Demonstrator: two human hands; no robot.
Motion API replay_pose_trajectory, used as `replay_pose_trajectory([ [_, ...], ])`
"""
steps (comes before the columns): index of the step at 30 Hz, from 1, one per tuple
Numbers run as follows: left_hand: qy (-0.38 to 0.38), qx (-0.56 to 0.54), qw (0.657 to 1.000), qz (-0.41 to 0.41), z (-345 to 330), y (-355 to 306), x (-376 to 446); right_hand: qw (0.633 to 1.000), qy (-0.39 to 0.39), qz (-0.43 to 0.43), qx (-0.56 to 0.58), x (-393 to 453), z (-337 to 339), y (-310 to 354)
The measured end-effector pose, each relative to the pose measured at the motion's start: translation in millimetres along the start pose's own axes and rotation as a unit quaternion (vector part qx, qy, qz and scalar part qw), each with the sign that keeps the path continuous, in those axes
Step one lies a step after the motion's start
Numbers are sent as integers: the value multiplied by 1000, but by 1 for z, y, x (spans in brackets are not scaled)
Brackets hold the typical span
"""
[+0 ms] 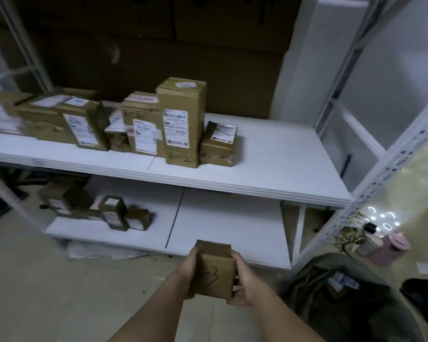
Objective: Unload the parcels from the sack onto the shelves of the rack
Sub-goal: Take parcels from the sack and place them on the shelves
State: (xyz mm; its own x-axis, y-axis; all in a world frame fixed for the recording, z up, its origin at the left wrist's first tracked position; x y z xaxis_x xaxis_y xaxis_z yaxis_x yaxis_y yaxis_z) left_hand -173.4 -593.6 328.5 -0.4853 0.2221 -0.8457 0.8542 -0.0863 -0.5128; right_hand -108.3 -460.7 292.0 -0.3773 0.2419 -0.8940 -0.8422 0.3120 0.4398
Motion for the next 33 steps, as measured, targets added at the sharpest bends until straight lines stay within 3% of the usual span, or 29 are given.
replay_pose_trajectory([
  [3,16,1,1000,4,64,-27,12,999,-3,-6,-35,5,-71,10],
  [7,-16,14,1000,-9,146,-61,31,999,-15,-14,-43,5,-155,21],
  [12,-25,30,999,-23,208,-95,47,999,-6,-13,-28,5,-223,36],
  [23,-54,70,996,9,269,-137,110,1000,-16,-16,7,52,-294,93],
  [33,-88,36,995,39,294,-158,246,1000,-27,-10,4,179,-324,127],
])
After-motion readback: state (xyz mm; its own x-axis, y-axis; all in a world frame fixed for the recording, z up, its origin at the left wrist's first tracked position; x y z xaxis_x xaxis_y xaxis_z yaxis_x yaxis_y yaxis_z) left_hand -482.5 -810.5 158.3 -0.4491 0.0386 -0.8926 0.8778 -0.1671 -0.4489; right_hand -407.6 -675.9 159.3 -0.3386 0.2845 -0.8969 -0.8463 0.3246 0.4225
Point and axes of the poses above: each hand's wrist, its own x-axis towards the middle knuckle, its own z-axis out of the back of the hand, y = z × x, the point moved 5 cm from there along x, towards the middle knuckle, and after that the axes turned 13 degrees about -x, right-handed, at the moved point
